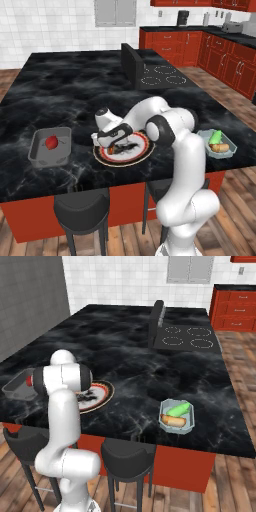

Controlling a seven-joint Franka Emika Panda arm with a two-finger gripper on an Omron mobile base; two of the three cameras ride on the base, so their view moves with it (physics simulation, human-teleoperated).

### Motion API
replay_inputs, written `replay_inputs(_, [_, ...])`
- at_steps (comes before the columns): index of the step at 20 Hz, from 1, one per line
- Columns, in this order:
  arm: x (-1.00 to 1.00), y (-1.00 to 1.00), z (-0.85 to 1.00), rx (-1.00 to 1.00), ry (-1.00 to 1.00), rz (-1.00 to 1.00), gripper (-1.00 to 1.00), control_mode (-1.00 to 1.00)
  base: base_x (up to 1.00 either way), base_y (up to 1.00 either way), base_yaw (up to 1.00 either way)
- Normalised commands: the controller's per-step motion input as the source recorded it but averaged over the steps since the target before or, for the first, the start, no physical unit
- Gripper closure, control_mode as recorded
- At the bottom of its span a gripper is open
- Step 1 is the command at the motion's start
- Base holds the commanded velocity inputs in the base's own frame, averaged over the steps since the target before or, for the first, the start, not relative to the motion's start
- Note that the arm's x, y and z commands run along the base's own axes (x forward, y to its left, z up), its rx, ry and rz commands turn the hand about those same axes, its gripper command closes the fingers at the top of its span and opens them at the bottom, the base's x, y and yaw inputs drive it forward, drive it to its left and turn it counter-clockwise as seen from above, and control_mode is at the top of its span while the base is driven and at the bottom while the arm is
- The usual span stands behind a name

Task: Place one cooked food and one vegetable from the large plate to each tupperware container.

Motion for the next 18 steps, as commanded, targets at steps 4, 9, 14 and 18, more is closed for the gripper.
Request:
replay_inputs(4, [0.35,-0.05,-0.49,0.0,0.0,0.0,-1.0,-1.0,0.0,0.0,0.0])
replay_inputs(9, [0.03,0.0,-0.56,0.0,0.0,0.0,1.0,-1.0,0.0,0.0,0.0])
replay_inputs(14, [0.0,-0.06,-0.25,0.02,-0.12,0.0,1.0,-1.0,0.0,0.0,0.0])
replay_inputs(18, [0.0,0.0,0.07,0.07,-0.27,0.0,1.0,-1.0,0.0,0.0,0.0])
